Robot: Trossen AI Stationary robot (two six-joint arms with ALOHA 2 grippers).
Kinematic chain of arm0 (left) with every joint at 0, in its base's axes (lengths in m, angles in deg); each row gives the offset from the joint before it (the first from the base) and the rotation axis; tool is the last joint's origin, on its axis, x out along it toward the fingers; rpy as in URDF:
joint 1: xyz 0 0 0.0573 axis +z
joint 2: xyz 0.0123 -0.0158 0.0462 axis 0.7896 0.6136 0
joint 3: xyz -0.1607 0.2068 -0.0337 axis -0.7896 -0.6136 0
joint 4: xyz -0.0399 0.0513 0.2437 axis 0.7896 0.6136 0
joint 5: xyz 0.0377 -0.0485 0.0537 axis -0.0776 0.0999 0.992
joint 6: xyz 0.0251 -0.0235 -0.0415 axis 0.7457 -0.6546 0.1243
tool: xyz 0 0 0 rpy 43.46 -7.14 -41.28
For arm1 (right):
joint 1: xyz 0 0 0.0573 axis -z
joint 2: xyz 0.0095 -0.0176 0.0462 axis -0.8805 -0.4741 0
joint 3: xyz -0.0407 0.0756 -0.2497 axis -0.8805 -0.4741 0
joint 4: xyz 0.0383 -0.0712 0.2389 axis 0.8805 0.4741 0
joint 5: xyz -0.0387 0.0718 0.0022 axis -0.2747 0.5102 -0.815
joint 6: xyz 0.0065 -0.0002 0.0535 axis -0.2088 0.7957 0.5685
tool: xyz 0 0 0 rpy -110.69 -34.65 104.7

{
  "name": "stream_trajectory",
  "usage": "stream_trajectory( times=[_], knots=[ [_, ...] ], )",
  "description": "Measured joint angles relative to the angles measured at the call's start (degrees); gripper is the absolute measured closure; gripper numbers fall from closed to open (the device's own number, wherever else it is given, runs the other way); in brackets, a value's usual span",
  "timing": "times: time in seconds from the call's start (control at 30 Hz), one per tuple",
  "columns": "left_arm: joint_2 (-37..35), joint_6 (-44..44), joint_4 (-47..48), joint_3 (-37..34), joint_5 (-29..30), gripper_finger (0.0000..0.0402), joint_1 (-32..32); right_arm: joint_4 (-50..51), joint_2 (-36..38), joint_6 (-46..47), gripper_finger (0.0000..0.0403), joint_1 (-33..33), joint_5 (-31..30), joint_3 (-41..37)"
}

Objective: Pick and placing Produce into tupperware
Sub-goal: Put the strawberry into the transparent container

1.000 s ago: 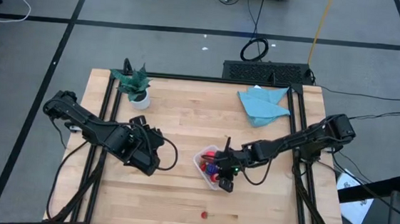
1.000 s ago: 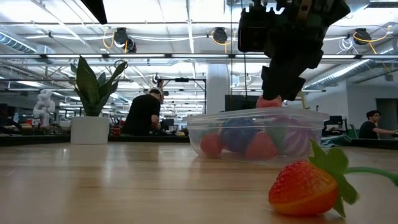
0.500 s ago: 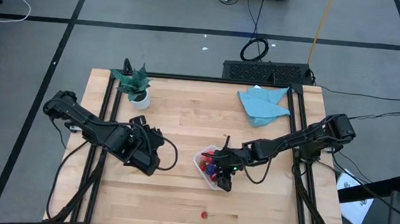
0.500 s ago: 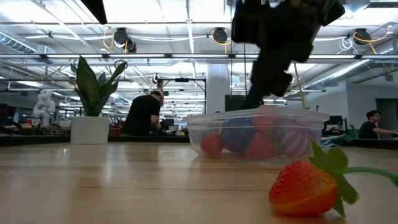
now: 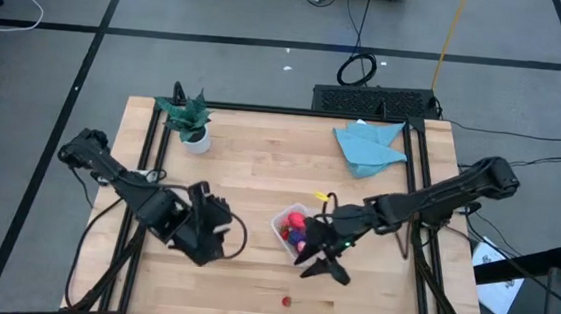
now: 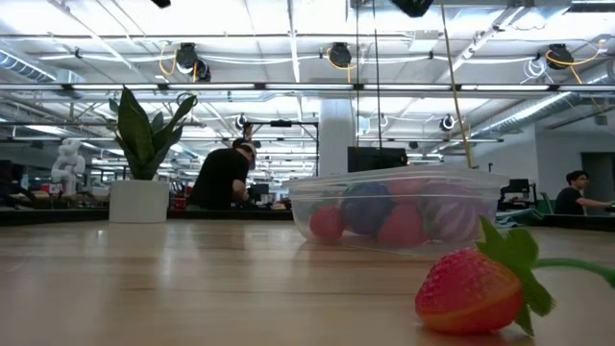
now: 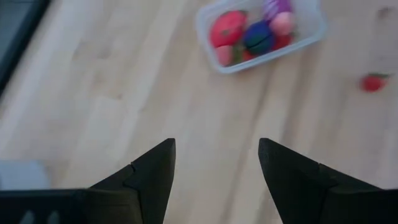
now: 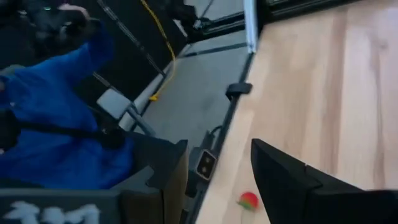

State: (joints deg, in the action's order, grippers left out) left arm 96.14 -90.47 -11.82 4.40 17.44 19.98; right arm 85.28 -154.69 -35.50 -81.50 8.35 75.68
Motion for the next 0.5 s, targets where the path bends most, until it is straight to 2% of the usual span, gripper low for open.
stream_trajectory(
  times=[0.13, 0.27, 0.5],
  knots=[
    [2.08, -4.34, -5.46, 0.00, -0.27, 0.0165, -3.59, 2.30, 3.45, -1.61, 0.0238, -1.50, -0.26, -0.02],
    [5.73, -7.03, -13.07, 0.02, -1.13, 0.0165, -7.29, 10.70, 7.44, -1.75, 0.0238, -2.08, -2.34, -0.02],
    [14.40, -5.87, -26.39, 0.02, -5.10, 0.0165, -9.11, 32.08, 14.91, -0.11, 0.0238, 0.02, -16.90, -0.04]
  ],
)
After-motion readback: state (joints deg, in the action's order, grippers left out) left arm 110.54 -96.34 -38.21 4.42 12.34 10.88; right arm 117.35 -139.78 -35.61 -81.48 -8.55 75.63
